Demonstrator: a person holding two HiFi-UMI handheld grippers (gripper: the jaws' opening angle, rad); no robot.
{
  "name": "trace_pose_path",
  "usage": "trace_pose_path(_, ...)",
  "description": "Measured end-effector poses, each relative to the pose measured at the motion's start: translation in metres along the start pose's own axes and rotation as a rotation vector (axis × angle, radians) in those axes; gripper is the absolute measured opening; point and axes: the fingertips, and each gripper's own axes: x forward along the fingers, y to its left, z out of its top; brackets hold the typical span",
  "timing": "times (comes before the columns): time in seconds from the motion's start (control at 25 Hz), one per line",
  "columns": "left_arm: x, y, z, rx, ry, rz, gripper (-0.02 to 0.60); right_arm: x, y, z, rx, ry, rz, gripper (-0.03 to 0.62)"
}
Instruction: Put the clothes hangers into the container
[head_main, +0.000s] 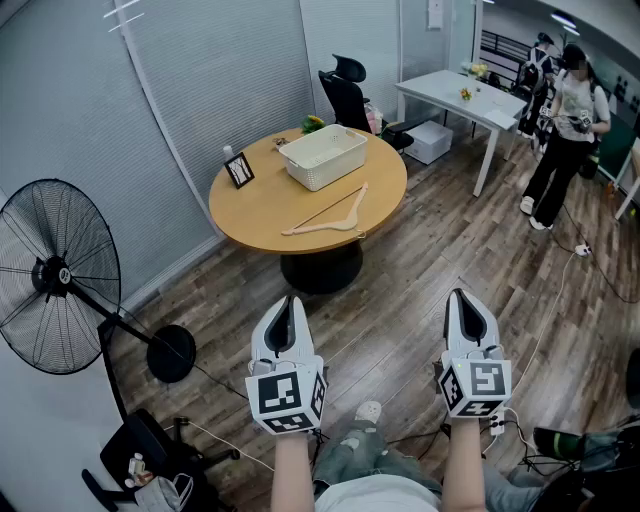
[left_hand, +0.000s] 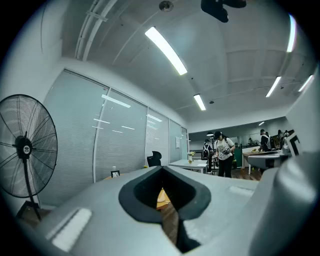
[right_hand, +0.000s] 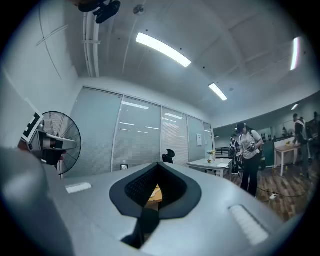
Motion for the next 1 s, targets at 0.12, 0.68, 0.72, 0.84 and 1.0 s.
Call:
trace_pose_path(0.12,-0.001,0.001,-0.001,0.000,0.001,0.001,0.000,-0.001,0.000,-0.002,0.000,0.002,-0.001,0.017)
trace_pose_path(0.68,0.012,-0.001,-0.006,0.004,0.013,-0.025,0.000,0.005,-0.007,-0.010,0.028,0.010,-0.037,0.018)
trace_pose_path(0.72,0.015,-0.001,-0.007,0.005,0.015,-0.025,0.000,0.007,-0.009,-0.012,0.032,0.015,-0.039,0.018)
trace_pose_path(0.84,0.027,0.001,-0.012,0.001,0.022,-0.025,0.000,0.015,-0.016,-0.016,0.028,0.026,-0.051,0.018)
trace_pose_path(1.0,0.052,0.003,-0.015,-0.004,0.034,-0.022,0.000,0.033,-0.025,-0.017,0.025,0.032,-0.062,0.018)
